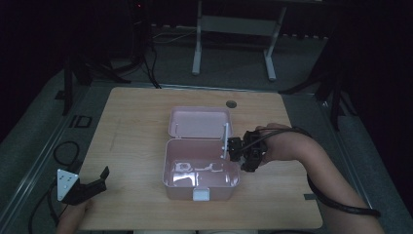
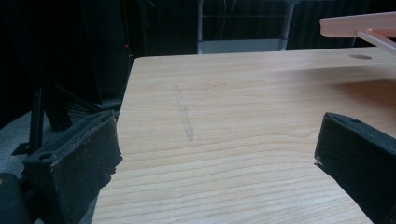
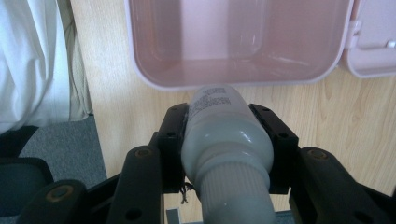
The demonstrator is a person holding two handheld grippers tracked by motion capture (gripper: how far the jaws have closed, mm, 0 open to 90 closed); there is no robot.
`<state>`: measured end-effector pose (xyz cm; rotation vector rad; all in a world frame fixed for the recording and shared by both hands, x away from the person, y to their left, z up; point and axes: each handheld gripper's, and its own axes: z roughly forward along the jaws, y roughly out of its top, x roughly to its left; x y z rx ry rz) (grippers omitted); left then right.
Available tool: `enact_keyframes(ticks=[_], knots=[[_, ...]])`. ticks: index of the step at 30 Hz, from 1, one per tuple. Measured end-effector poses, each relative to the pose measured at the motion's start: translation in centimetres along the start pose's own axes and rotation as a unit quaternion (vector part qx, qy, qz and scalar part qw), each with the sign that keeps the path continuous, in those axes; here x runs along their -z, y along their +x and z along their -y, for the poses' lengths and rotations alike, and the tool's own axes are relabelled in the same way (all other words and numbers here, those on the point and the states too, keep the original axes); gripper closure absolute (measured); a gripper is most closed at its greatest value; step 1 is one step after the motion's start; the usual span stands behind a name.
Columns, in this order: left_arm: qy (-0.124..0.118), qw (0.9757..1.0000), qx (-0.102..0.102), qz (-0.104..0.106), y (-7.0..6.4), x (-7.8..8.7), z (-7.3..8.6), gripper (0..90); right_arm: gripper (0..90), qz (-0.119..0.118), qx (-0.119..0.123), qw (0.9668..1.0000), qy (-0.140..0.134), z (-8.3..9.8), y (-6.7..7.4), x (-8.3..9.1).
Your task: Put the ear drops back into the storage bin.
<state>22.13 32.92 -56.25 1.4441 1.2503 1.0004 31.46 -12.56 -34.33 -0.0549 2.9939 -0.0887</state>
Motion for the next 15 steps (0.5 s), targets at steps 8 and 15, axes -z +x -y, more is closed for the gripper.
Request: enact_keyframes(ticks=[8,15], knots=[[0.000,1.0000,0.000,0.001,0.0,0.0,0.0,0.4,59.3,-0.003,0.017,0.9998,-0.006,-2.1,0.0,-0.4],[0.000,1.0000,0.000,0.002,0.0,0.0,0.0,0.4,59.3,-0.011,0.027,0.9995,-0.012,-3.5,0.0,-1.2]])
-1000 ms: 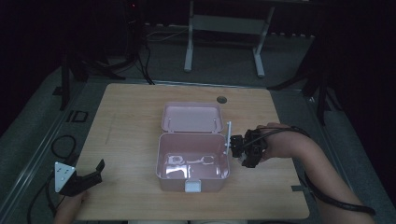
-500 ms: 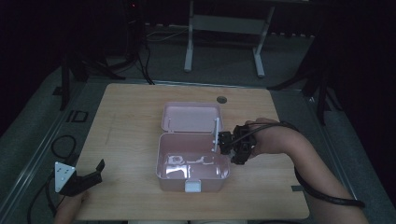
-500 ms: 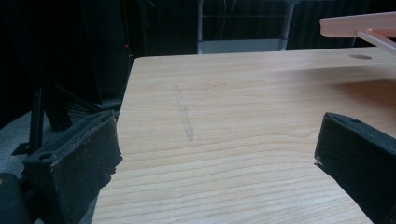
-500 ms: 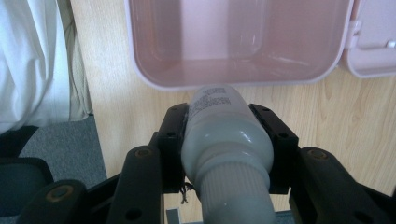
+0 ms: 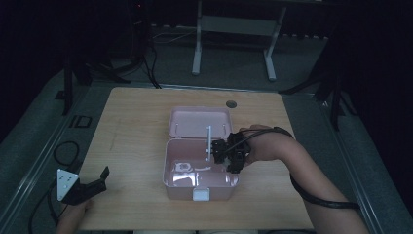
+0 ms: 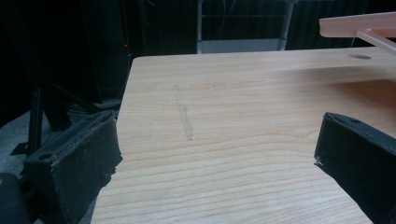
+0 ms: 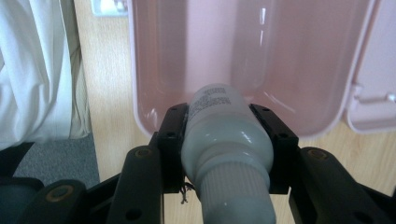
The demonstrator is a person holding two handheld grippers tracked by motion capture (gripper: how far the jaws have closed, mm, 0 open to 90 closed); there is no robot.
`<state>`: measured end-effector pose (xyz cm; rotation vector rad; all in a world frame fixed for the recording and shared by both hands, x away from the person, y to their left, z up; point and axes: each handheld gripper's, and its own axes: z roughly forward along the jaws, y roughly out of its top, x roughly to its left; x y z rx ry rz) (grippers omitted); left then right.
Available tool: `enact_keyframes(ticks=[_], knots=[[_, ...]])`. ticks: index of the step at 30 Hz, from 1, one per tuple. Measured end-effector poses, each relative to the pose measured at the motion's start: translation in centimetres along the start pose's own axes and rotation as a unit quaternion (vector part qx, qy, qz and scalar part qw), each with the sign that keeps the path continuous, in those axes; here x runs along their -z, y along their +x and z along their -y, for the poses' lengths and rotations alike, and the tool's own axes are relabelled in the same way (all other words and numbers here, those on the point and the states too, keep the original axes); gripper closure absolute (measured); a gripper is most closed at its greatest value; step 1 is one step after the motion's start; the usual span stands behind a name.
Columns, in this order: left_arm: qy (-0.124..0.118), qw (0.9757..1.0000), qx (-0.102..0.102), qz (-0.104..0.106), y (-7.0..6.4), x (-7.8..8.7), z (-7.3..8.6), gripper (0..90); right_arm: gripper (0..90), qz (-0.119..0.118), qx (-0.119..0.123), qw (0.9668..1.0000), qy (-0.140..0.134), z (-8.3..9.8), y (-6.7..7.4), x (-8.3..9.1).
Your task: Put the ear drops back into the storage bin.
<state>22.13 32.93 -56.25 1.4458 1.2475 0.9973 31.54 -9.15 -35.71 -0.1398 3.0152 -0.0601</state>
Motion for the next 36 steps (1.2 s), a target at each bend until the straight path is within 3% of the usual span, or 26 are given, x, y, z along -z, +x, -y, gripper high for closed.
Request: enact_keyframes(ticks=[18,36], knots=[[0.001,1.0000,0.000,0.000,0.0,0.0,0.0,0.4,59.3,-0.036,-0.008,0.9992,0.013,-0.7,-0.9,-5.7],[0.001,1.0000,-0.001,0.001,0.0,0.0,0.0,0.4,59.2,-0.039,0.005,0.9992,0.007,-1.4,-1.4,-9.2]])
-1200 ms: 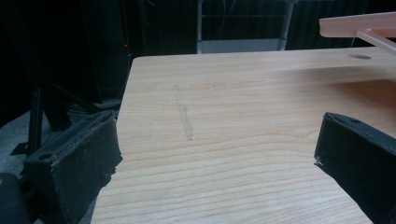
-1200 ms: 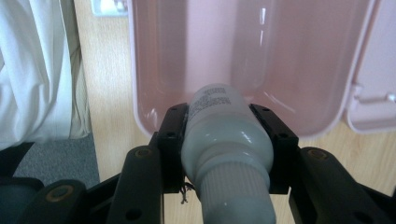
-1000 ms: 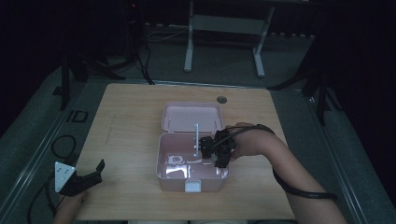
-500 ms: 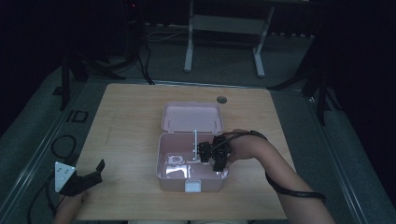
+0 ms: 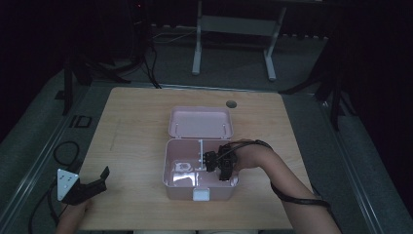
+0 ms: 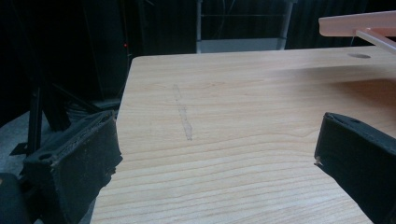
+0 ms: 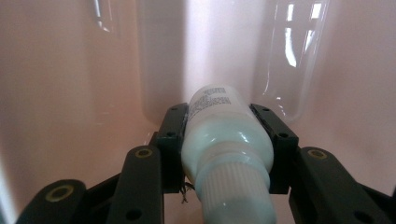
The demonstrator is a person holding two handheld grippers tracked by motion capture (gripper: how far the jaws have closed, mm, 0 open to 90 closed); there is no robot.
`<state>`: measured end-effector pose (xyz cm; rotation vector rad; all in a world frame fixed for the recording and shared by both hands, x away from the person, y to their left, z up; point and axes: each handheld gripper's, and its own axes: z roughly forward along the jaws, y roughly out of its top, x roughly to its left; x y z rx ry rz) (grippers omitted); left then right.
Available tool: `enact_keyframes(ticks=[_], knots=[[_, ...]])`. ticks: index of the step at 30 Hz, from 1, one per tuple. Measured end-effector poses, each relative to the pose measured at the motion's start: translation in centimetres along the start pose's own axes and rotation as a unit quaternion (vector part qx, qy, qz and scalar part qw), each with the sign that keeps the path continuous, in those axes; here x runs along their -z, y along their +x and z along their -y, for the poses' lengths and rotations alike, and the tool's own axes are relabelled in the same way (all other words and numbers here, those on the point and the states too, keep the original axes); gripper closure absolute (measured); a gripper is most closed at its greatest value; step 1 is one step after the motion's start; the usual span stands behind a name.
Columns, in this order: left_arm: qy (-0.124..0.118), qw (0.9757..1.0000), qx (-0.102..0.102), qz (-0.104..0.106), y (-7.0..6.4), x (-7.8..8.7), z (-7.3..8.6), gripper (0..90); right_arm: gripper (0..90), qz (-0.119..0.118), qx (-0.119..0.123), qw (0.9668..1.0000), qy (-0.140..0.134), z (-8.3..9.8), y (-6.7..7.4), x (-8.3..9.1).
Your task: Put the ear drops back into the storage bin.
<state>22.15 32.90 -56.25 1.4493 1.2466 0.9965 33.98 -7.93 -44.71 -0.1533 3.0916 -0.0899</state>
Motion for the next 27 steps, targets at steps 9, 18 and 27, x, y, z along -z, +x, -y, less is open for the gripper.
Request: enact_keyframes(ticks=[9,18,27], knots=[[0.000,1.0000,0.000,0.000,0.0,0.0,0.0,0.4,59.2,-0.016,0.002,0.9997,0.018,-0.8,-0.2,-2.1],[0.000,1.0000,0.000,0.000,0.0,0.0,0.0,0.4,59.2,-0.022,-0.014,0.9987,0.044,-1.4,-0.7,-4.0],[0.000,1.0000,-0.001,-0.001,0.0,0.0,0.0,0.4,59.1,-0.025,-0.013,0.9980,0.056,-1.3,-1.0,-4.3]])
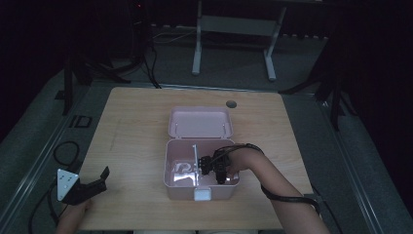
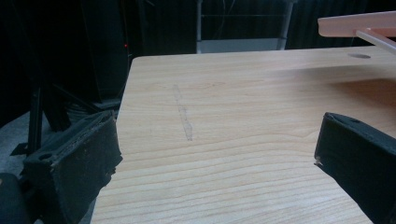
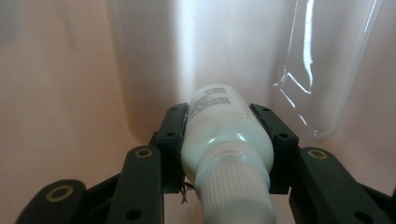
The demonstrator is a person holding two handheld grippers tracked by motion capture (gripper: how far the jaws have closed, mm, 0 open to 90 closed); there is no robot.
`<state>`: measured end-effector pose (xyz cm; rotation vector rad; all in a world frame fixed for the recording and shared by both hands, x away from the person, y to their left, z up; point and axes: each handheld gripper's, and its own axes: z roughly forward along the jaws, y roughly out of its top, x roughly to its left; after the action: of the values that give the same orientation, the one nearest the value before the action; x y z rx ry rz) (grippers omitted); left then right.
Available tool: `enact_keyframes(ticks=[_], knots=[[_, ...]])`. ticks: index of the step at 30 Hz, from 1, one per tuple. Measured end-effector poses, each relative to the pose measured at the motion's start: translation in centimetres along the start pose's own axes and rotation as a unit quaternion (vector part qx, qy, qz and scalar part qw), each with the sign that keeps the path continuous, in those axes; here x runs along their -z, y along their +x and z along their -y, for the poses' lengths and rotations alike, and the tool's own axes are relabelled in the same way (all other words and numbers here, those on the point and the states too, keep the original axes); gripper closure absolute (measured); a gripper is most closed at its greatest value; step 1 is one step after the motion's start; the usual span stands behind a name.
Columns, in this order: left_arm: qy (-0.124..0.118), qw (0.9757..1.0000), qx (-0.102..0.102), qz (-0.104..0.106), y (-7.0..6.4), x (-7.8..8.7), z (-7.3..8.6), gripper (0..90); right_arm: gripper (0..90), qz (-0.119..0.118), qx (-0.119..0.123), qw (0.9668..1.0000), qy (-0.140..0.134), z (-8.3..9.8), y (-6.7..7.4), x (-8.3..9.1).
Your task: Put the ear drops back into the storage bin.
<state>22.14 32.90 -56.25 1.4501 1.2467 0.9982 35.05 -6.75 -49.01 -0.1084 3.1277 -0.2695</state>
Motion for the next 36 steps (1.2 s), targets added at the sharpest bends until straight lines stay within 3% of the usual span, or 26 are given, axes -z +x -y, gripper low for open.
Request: enact_keyframes(ticks=[2,8,12,25,36], knots=[[0.000,1.0000,0.000,0.000,0.0,0.0,0.0,0.4,59.1,0.005,0.011,0.9999,0.008,0.0,0.2,-0.1],[0.001,1.0000,0.000,0.001,0.0,0.0,0.0,0.4,52.3,0.001,0.007,0.9999,0.014,-0.1,0.2,-0.1],[0.001,1.0000,0.001,0.001,0.0,0.0,0.0,0.4,52.5,0.001,0.010,0.9999,0.004,0.1,0.2,0.1],[0.001,1.0000,0.000,0.000,0.0,0.0,0.0,0.4,46.0,0.024,-0.010,0.9989,-0.040,1.3,0.1,3.9],[0.001,1.0000,0.000,0.000,0.0,0.0,0.0,0.4,33.8,0.036,-0.022,0.9964,-0.073,2.8,0.7,6.5]])
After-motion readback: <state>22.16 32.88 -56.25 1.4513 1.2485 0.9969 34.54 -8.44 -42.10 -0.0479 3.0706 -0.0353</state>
